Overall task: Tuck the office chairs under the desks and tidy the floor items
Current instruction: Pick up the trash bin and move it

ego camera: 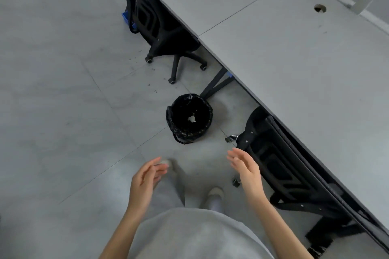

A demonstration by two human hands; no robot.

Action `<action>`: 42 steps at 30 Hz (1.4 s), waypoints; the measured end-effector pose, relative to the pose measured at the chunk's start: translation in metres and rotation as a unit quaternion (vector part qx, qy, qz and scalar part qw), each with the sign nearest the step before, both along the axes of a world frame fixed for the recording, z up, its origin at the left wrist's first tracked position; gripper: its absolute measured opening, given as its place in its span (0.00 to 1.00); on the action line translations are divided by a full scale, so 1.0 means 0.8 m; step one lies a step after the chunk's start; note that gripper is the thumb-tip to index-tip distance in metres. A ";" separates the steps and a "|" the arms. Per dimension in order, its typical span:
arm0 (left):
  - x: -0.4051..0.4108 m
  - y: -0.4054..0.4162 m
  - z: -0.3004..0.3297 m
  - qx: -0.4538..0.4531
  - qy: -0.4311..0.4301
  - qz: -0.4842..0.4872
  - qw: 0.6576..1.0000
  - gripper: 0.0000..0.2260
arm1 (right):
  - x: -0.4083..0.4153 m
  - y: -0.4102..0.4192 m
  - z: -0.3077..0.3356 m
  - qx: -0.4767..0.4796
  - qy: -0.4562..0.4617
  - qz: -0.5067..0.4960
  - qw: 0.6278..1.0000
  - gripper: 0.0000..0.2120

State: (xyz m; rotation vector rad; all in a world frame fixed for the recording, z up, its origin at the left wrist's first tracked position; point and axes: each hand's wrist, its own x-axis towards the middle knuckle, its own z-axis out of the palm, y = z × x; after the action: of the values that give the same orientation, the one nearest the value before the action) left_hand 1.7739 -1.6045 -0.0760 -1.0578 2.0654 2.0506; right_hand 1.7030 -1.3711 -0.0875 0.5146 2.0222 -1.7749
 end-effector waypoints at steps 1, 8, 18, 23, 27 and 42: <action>-0.006 -0.009 -0.003 0.002 0.000 0.002 1.000 0.12 | -0.004 -0.013 -0.004 -0.005 -0.003 -0.012 1.000 0.13; -0.114 -0.108 -0.049 0.013 -0.051 -0.125 0.991 0.12 | -0.034 -0.125 -0.062 -0.001 -0.039 -0.136 0.990 0.13; -0.320 -0.236 -0.125 -0.104 -0.094 -0.378 0.915 0.12 | -0.125 -0.242 -0.151 -0.039 -0.133 -0.327 0.935 0.13; -0.364 -0.243 -0.209 -0.138 -0.161 -0.417 0.884 0.12 | -0.165 -0.258 -0.218 -0.074 -0.207 -0.380 0.898 0.13; -0.386 -0.245 -0.290 -0.152 -0.202 -0.441 0.861 0.13 | -0.179 -0.263 -0.301 -0.085 -0.245 -0.400 0.879 0.13; -0.520 -0.212 -0.569 -0.207 -0.151 -0.440 0.861 0.19 | -0.264 -0.230 -0.587 0.023 -0.180 -0.374 0.910 0.21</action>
State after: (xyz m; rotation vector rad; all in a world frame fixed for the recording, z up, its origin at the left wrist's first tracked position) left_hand 1.3579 -1.7744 -0.5312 -0.2740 2.2313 0.9641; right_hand 1.4921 -1.5550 -0.5575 1.6744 1.7087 -1.8117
